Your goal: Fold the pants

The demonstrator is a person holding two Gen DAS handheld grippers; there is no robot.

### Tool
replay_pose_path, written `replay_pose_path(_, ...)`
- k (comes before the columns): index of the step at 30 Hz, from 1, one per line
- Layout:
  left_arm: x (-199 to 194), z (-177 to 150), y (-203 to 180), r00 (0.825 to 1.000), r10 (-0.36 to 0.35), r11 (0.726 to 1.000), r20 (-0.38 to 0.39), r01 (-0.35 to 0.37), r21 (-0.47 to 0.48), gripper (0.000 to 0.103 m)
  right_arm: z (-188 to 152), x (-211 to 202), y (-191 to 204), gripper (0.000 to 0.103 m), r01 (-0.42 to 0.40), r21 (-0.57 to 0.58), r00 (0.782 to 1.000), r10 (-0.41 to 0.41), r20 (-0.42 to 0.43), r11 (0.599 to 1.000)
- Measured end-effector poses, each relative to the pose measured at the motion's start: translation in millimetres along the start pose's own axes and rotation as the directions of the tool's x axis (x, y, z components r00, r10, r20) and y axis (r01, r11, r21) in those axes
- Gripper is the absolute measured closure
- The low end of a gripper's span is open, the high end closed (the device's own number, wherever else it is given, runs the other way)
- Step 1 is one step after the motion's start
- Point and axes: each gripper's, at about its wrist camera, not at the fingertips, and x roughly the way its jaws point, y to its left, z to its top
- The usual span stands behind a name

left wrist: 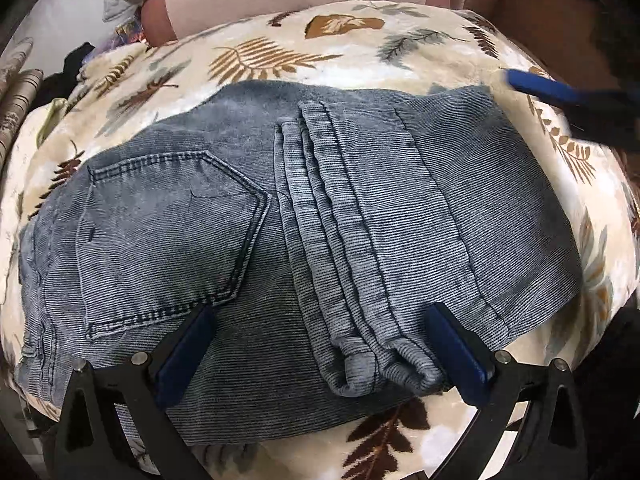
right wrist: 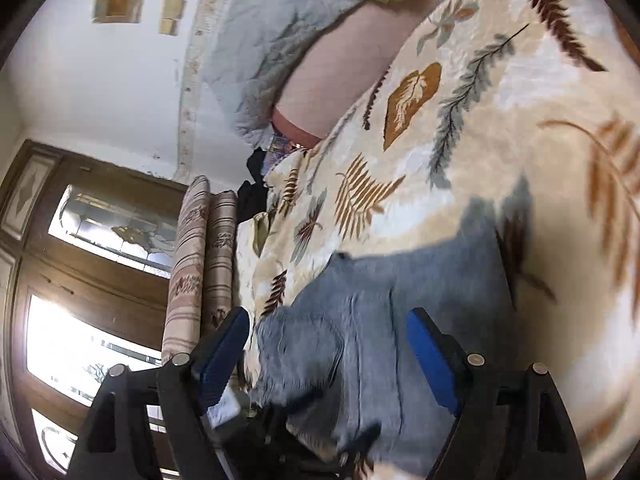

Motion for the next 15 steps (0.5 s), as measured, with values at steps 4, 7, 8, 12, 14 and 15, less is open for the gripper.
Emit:
replay_pose_path(4,1,0,1,1.000,0.001,1.000,0.004,-0.001,0.008,0.000,21,30,-59,0.025,0.107,0.148,0.994,-0.105,-0.020,0.983)
replay_pose_path(7,4,0,0,1.000,-0.006,1.000,0.012,0.006,0.010,0.000,10,8,-30,0.025,0.133,0.091,0.991,-0.133,-0.007,0.987)
replay_pose_path(8,3,0,0,1.000,-0.004,1.000,0.014,0.003,0.011,0.000,3,0,-22,0.025,0.119,0.070,0.993,-0.119,-0.012,0.990)
replay_pose_path(12,4,-1,0,1.000,-0.010,1.000,0.024,0.010,0.002,0.000,-49,-35,3,0.024,0.034,0.041,0.999,-0.032,-0.034,0.999)
replay_pose_path(14,3,-2,1,0.999,-0.018,1.000,0.029,0.018,-0.002,0.000,-83,-48,-5,0.020,-0.011,0.070,1.000,0.012,-0.021,0.998)
replay_pose_path(15,3,-2,1,0.999,-0.017,1.000,0.031,0.017,-0.005,0.000,-96,-44,-16,0.017,0.019,0.088,0.999,-0.015,-0.045,0.996)
